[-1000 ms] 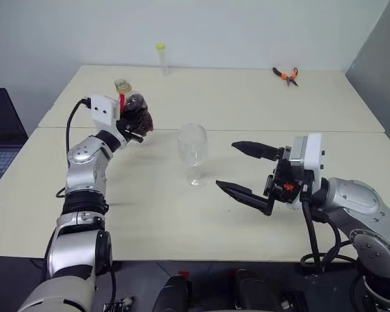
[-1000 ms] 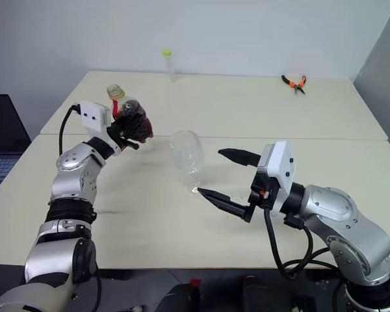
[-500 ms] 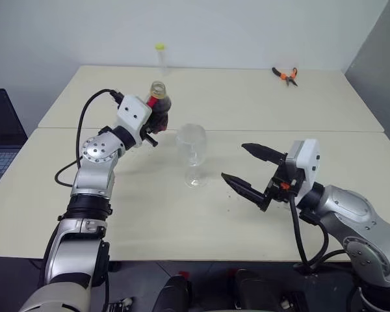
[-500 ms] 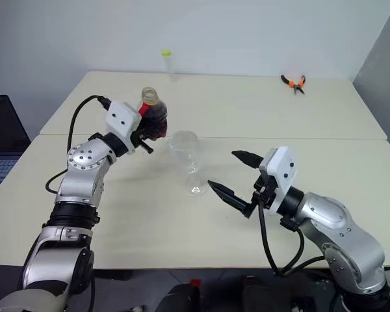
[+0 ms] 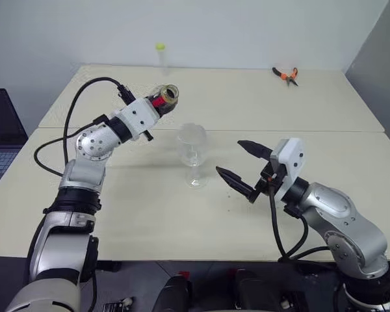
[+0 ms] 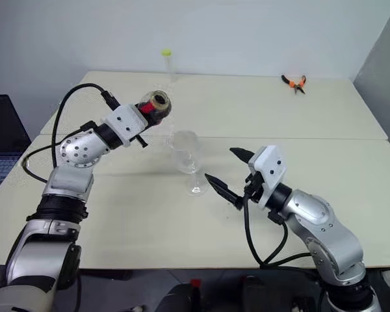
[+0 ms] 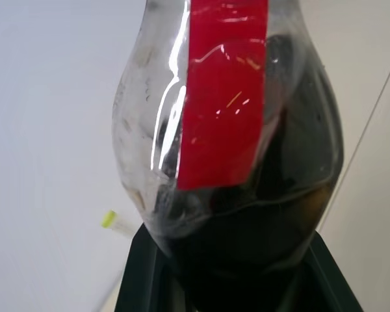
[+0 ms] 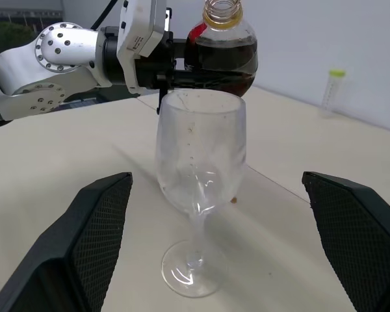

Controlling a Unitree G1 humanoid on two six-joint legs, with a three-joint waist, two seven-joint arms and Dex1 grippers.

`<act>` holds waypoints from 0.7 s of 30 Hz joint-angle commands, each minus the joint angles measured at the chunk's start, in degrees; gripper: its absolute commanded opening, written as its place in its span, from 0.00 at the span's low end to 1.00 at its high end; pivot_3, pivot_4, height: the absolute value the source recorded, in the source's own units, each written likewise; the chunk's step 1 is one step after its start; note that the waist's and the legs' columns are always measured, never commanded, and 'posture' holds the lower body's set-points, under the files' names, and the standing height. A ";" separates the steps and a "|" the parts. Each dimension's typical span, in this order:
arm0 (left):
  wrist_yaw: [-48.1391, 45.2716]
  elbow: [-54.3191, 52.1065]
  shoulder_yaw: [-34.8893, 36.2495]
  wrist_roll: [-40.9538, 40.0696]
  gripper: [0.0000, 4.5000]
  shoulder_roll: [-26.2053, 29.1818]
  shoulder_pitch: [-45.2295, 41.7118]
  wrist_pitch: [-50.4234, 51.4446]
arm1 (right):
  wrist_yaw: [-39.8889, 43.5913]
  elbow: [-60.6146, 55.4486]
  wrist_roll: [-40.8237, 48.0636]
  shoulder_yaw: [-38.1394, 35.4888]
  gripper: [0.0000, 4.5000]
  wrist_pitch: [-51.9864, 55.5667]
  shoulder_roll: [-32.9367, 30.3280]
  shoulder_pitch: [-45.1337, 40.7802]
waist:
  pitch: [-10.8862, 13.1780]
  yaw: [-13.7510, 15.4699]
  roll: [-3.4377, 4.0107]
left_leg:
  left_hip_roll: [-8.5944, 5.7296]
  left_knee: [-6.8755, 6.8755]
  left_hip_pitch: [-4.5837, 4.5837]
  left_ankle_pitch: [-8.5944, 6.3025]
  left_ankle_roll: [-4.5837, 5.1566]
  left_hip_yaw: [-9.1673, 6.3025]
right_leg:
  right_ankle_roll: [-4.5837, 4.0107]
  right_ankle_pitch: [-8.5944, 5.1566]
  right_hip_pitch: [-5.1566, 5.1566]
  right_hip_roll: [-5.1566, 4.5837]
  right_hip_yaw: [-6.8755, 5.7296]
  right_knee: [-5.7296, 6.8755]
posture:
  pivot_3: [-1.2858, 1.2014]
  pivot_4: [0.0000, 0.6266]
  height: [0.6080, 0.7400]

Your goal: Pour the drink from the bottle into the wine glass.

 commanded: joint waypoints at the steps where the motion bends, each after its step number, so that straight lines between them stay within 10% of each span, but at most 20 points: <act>1: 2.07 -0.63 0.04 2.08 0.17 2.22 -1.78 -6.18 | 1.57 -1.77 0.98 0.25 1.00 -1.67 0.36 -1.89 | 0.00 -0.02 0.00 | -0.03 0.00 0.00 0.00 0.00 0.01 | 0.00 0.00 0.00 0.00 0.02 0.00 | 0.52 0.24 1.00; 21: 12.84 7.01 -4.76 15.99 0.17 7.68 -6.56 -20.12 | 2.97 1.00 -0.14 4.18 1.00 -1.22 3.61 -6.45 | 0.00 -0.04 0.00 | -0.10 0.01 0.00 0.00 0.03 0.00 | 0.04 0.01 -0.02 0.01 0.00 0.02 | 0.52 0.24 1.00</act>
